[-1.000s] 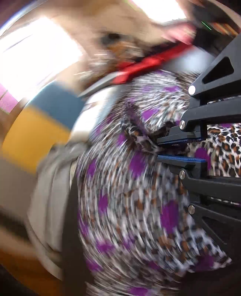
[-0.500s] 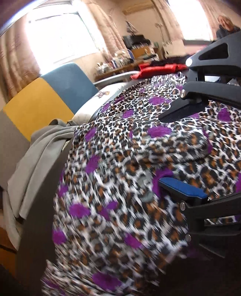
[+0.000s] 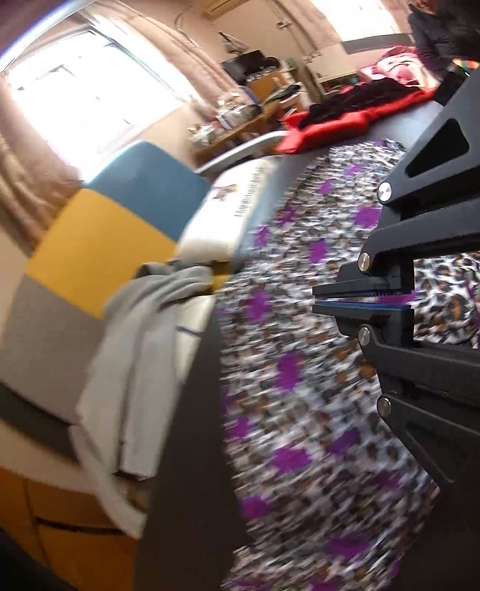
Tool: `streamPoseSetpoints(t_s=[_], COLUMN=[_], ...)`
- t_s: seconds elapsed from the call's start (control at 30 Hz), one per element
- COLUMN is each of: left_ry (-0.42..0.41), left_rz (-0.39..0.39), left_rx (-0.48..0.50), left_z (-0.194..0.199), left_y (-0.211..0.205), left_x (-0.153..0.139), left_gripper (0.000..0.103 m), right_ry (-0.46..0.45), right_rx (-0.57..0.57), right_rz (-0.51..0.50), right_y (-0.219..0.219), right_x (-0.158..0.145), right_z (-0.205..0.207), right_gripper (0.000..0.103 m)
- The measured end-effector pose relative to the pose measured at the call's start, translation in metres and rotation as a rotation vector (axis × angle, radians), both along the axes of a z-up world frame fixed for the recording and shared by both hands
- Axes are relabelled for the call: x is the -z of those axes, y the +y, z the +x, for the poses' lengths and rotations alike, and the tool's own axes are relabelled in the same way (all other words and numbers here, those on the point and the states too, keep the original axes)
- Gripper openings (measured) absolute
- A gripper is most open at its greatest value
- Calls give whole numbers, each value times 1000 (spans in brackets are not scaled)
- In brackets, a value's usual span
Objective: Fold clothes
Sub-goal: 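Pinch the blouse edge with the left gripper and lift it toward the right gripper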
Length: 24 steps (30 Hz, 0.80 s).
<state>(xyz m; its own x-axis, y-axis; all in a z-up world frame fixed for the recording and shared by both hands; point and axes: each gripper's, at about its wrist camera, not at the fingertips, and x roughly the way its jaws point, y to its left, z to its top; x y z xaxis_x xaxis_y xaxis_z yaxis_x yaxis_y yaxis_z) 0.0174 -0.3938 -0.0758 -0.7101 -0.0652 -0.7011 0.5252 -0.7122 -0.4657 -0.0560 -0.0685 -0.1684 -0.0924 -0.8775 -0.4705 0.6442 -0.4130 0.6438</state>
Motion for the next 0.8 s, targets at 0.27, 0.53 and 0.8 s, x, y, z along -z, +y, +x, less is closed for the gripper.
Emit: streamPoseSetpoints(t_s=[0.27,0.53,0.8], left_ry=[-104,-159,-197], left_rz=[145,49,-43], left_rx=[77,193,225], left_z=[-1,-16,-16], left_y=[-10,24,40], left_x=[40,51,55], left_gripper=[37,47,1], right_ry=[-2,-2,-1], right_rx=[-1,-4,-6], right_rz=[-5,-6,-9], right_y=[2,1,1], right_x=[0,0,0], right_z=[0,0,0], right_gripper=[74,75,76])
